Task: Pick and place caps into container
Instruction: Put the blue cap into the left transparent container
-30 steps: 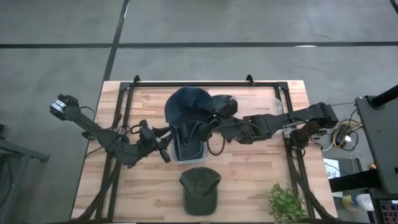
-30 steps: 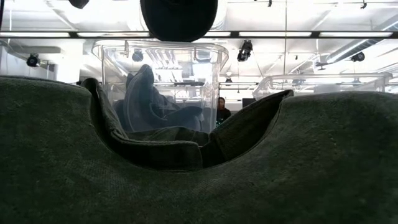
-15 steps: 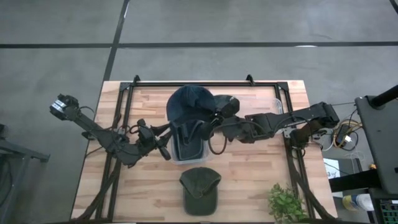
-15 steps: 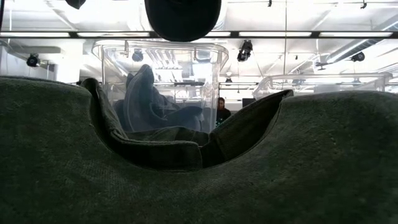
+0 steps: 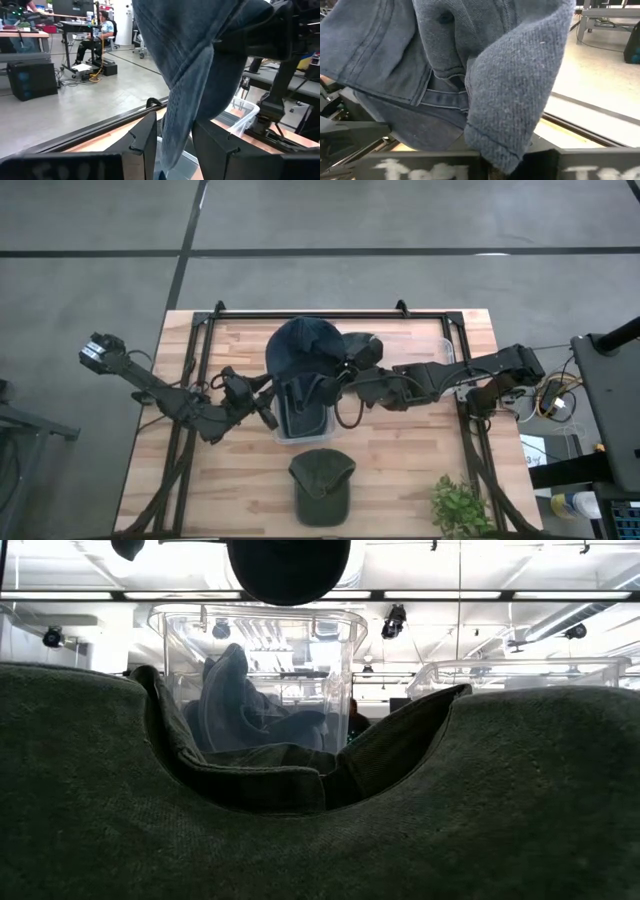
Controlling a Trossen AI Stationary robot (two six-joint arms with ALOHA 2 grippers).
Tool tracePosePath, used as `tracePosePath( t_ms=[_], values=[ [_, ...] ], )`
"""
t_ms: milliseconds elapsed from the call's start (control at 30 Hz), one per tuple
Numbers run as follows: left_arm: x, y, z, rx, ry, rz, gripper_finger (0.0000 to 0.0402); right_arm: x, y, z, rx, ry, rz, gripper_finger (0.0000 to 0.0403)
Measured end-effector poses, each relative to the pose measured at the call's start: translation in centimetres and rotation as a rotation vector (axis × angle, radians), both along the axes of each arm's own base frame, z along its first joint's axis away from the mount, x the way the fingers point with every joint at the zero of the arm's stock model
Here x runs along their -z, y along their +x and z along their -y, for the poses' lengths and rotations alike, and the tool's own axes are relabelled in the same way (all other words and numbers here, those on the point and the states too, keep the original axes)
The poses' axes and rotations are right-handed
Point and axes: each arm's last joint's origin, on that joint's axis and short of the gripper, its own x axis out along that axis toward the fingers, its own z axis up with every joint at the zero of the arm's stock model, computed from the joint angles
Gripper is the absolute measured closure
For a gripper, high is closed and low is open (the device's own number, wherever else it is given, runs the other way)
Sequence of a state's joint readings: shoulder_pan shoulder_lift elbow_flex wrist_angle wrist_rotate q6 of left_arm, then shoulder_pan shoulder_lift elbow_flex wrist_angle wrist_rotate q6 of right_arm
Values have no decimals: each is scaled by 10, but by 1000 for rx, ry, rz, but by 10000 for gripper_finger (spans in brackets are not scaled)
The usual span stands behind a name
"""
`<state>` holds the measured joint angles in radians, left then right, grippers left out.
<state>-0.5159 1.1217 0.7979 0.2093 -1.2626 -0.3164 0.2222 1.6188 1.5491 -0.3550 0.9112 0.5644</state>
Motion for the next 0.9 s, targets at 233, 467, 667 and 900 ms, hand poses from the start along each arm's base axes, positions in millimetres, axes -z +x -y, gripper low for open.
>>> tracePosePath(
  t_ms=[233, 467, 667, 900],
  values=[
    [-3, 3, -5, -7, -7, 8, 287, 1, 1, -2, -42, 25, 3, 390],
    [-6, 6, -12, -13, -15, 17, 287, -1, 4, -5, -133, 65, 21, 390],
    [-9, 9, -14, 41, -40, 34, 309, 0, 4, -5, -145, 66, 16, 390],
    [-8, 9, -13, 48, -49, 37, 391, 1, 4, -7, -213, 16, -46, 390]
  ],
)
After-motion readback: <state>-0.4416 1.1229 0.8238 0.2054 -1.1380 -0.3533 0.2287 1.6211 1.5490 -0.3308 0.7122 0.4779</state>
